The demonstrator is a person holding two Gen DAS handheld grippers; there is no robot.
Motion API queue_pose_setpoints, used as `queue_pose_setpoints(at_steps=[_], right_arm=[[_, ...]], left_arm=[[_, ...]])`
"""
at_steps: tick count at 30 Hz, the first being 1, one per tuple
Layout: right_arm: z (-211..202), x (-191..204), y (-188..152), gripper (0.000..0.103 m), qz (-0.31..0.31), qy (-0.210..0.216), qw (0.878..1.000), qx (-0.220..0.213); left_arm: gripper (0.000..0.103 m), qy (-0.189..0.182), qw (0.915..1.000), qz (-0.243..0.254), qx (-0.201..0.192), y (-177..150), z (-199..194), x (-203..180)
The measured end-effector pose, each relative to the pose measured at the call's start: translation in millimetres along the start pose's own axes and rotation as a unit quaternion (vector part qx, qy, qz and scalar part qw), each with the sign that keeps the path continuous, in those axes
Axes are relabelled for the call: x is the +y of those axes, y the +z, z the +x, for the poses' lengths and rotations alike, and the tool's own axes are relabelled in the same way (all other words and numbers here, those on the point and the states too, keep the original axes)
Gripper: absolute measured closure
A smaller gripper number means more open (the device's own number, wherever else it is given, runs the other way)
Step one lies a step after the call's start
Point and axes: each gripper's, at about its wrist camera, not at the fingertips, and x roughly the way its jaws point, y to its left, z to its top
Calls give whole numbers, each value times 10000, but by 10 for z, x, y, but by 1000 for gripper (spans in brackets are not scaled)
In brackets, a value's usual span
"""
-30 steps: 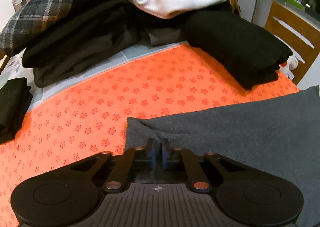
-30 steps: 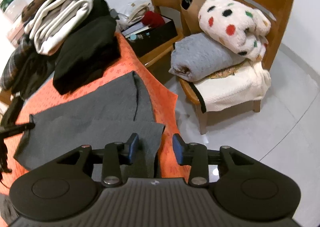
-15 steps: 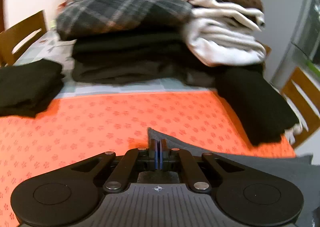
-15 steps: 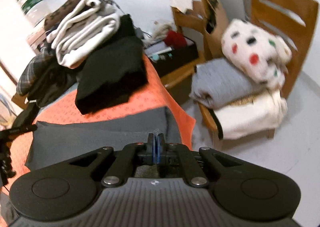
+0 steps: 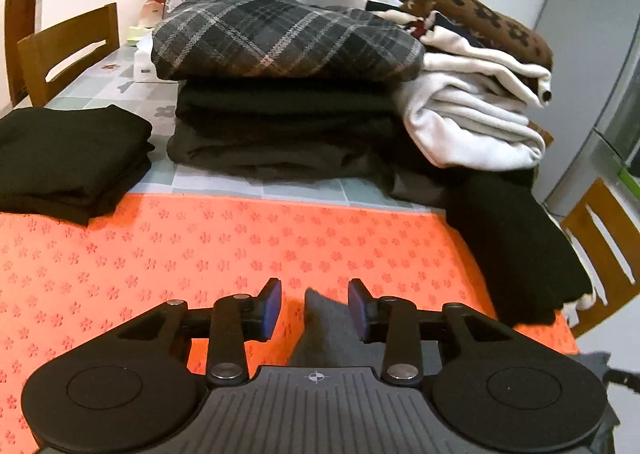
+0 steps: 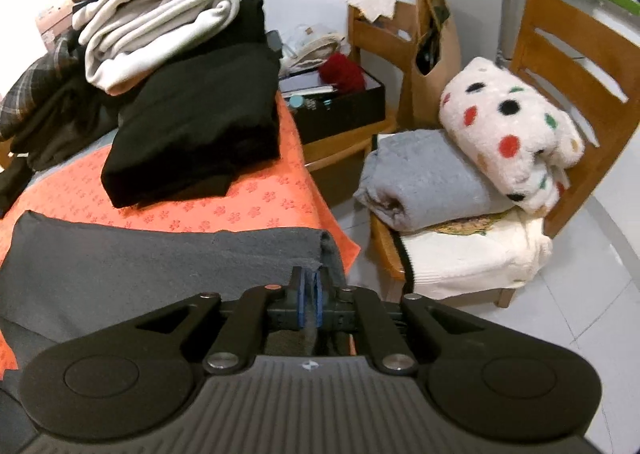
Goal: Fold clothes
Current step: 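Lift the shirt end with the left gripper and lay it flat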
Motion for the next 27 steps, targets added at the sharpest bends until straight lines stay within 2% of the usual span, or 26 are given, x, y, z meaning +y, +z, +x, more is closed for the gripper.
queue_pose_setpoints(at_steps=[5, 12, 21, 27], right_arm=[[-279, -26, -48, 94, 22, 120, 9999, -34], [-685, 24, -126, 88, 95, 664, 9977, 92], [-1015, 524, -212, 85, -376, 1224, 9913, 298], [-1195, 964, -435, 82, -416, 1378, 9891, 324]], left_arm=[[62, 66, 9999, -137, 28, -121, -262, 110], [53, 462, 9981, -393, -94, -365, -916, 388], [47, 1021, 9888, -1076, -174, -929, -1946, 909], [46, 1307, 9856, -1068, 88, -1416, -2331, 1308]])
